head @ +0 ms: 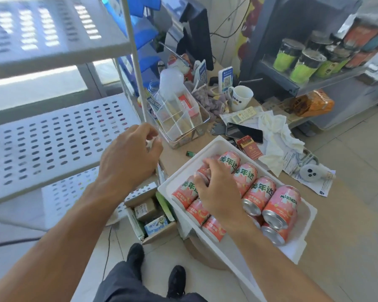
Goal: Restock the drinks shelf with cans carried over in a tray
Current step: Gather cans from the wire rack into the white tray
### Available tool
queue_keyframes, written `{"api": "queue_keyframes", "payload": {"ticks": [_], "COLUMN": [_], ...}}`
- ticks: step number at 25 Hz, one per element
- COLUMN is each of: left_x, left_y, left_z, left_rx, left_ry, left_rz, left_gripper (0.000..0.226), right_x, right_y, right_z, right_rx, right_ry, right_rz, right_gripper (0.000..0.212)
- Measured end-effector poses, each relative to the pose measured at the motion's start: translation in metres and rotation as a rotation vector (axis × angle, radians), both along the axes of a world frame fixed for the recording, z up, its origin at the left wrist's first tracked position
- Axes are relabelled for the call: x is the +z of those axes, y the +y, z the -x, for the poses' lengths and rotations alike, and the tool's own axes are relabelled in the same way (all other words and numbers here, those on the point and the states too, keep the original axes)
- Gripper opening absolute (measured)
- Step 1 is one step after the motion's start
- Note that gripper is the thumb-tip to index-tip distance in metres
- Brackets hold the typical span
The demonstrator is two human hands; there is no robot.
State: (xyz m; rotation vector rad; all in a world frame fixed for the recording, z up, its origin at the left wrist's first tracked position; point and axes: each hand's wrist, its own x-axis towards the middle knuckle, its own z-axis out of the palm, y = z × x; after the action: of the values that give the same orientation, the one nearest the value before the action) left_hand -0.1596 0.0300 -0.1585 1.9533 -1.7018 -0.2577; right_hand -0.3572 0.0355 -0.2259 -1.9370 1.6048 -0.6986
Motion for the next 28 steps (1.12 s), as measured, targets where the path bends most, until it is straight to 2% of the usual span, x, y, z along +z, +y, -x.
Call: {"api": "queue_keyframes", "payload": {"ticks": [4,11,16,23,28], "left_x": [0.024,0.056,0.074,0.091,0.09], "left_y": [0.014,0.046,0.057,0.06,0.058], "left_z": [-0.055,-0.157,-0.223,-0.294,-0.316], "left_rx": [0.165,0.443,0.518,0.559,0.516], "left_ry": [-0.007,0.01,0.008,-0.03,-0.089], "left_rz": [0.063,0.204,0.272,0.34,0.327], "left_gripper": [0.021,0.018,0.02,0.018,0.017], "right_x": [0.042,0.112,0.151,0.182,0.182], "right_y": [-0.02,-0.032,-0.043,-0.063,-0.07], "right_z": [-0.066,-0.202,-0.295,-0.407,-0.437], "right_rx": [0.192,0.474,0.588,0.614,0.597], "right_ry": [0.002,-0.141,-0.211,-0.347,-0.307], "right_rz": [0.197,0.318,0.411,0.441,0.455], "right_gripper": [0.043,0.044,0.044,0.083,0.072]}}
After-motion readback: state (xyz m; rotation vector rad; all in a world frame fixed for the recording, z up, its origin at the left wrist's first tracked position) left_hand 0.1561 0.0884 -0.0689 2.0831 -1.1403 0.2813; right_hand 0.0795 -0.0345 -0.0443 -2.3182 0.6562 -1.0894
